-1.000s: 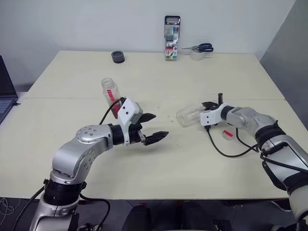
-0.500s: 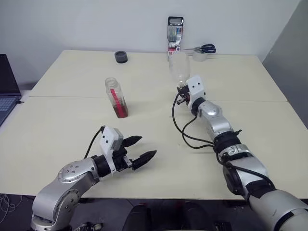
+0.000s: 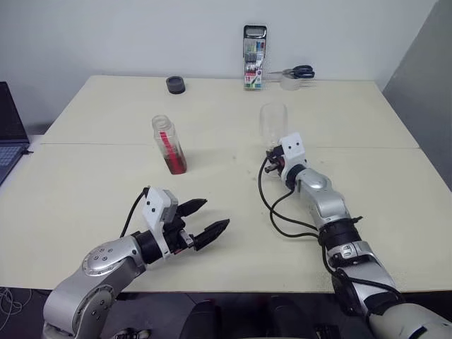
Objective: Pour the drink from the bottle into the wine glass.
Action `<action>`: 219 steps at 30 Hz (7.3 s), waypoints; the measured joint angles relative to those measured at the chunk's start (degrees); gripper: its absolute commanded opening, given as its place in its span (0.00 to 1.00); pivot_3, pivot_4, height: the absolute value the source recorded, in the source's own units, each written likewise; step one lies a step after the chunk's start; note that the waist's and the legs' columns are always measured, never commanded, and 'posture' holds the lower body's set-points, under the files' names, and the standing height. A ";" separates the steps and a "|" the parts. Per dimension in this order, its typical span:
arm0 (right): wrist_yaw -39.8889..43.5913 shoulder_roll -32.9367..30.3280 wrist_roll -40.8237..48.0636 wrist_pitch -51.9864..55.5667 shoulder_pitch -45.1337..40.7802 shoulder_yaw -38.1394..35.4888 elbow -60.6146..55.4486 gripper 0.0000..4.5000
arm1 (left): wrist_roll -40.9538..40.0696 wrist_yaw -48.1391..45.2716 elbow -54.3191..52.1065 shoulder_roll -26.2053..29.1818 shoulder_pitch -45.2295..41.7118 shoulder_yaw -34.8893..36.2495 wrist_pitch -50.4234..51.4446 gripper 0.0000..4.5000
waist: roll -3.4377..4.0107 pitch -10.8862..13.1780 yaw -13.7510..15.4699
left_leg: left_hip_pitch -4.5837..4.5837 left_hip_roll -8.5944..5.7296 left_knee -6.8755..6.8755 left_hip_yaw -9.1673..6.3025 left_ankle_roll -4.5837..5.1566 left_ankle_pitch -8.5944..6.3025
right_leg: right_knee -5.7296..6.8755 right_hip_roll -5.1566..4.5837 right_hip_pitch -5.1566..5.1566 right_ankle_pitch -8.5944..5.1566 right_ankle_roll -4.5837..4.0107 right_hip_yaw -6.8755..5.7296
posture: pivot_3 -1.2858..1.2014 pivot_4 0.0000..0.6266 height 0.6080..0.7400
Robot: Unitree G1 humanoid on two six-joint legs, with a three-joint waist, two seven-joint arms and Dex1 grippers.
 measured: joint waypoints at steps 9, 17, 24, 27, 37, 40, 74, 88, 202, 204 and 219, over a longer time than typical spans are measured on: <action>0.00 -0.76 0.29 6.42 3.72 0.85 -7.91 0.04 | 1.99 0.01 1.15 -0.42 1.01 -2.58 -3.63 1.00 | 0.01 -0.21 0.05 | 0.01 0.00 -0.03 0.00 0.02 -0.01 | -0.04 0.01 0.02 0.00 0.00 0.00 | 0.52 0.24 1.00; -0.74 -1.13 0.46 7.64 6.89 0.81 -10.99 0.04 | 2.60 0.53 2.23 -0.93 0.92 -3.64 -5.10 1.00 | -0.04 -0.60 0.18 | 0.04 -0.01 -0.04 -0.02 0.05 -0.03 | -0.09 0.00 0.08 -0.01 0.01 -0.01 | 0.52 0.24 1.00; -0.37 2.26 1.14 -1.84 3.83 0.24 -2.92 0.04 | 3.40 3.94 3.17 -3.09 0.29 -2.59 -6.94 1.00 | -0.03 -0.57 -0.50 | 0.13 0.09 -0.04 0.07 0.05 -0.03 | 0.03 0.14 0.03 0.00 0.00 0.13 | 0.52 0.24 1.00; 0.77 4.95 1.75 -5.71 1.36 0.58 1.77 0.04 | 4.37 6.53 3.20 -3.80 0.16 -1.17 -7.65 1.00 | 0.01 -0.54 -1.07 | 0.13 0.16 -0.17 0.06 0.04 -0.02 | 0.03 0.24 -0.03 0.00 -0.02 0.14 | 0.52 0.24 1.00; 2.27 12.80 1.60 -18.14 -8.43 1.92 21.38 0.04 | 6.51 14.00 2.56 -7.80 5.92 1.16 -8.62 1.00 | 0.05 -0.50 -0.95 | 0.07 0.11 -0.18 0.05 0.04 -0.03 | -0.06 0.14 -0.04 0.01 -0.03 0.13 | 0.52 0.24 1.00; 2.21 12.99 1.20 -20.67 -10.24 1.78 25.28 0.04 | 6.67 14.43 1.84 -7.90 6.92 1.17 -9.23 1.00 | 0.05 -0.49 -0.71 | 0.07 0.11 -0.18 0.06 0.04 -0.02 | -0.07 0.13 -0.04 0.01 -0.03 0.12 | 0.52 0.24 1.00; 11.96 -3.14 1.43 -8.96 21.51 3.59 -19.16 0.99 | 9.81 17.20 9.10 -9.82 0.81 2.38 -12.23 1.00 | 0.20 -0.39 0.29 | -0.06 0.06 -0.19 -0.05 0.06 -0.05 | -0.16 0.04 -0.03 0.00 -0.01 0.00 | 0.52 0.24 1.00; 21.96 -24.30 34.20 31.52 22.94 -4.86 -67.74 0.99 | 18.55 26.57 18.33 -15.17 -10.31 3.06 -17.28 1.00 | -0.05 -0.22 0.02 | -0.02 0.09 -0.18 -0.14 0.09 -0.06 | -0.15 0.19 0.02 -0.01 0.00 -0.03 | 0.52 0.24 1.00; 7.26 -27.44 46.17 37.53 19.43 -3.02 -70.01 1.00 | 26.67 14.99 87.03 -14.58 -47.81 4.74 -52.50 0.75 | -0.22 -0.13 0.30 | -0.26 0.07 0.01 -0.29 0.04 -0.03 | -0.19 0.13 -0.04 0.00 0.00 -0.25 | 0.52 0.24 1.00; 6.91 -27.41 46.38 37.58 19.31 -3.02 -70.01 1.00 | 26.67 14.98 87.28 -14.58 -47.81 4.77 -52.90 0.75 | -0.22 -0.13 0.30 | -0.26 0.07 0.01 -0.29 0.04 -0.03 | -0.19 0.13 -0.04 0.00 0.00 -0.26 | 0.52 0.24 1.00; 5.27 -27.27 47.22 37.70 18.44 -2.50 -70.01 1.00 | 26.34 -2.87 81.15 -9.89 -46.22 -0.34 -46.48 0.75 | -0.22 -0.12 0.10 | -0.32 0.07 0.02 -0.31 -0.01 0.00 | -0.17 0.13 -0.11 0.00 0.00 -0.28 | 0.52 0.24 1.00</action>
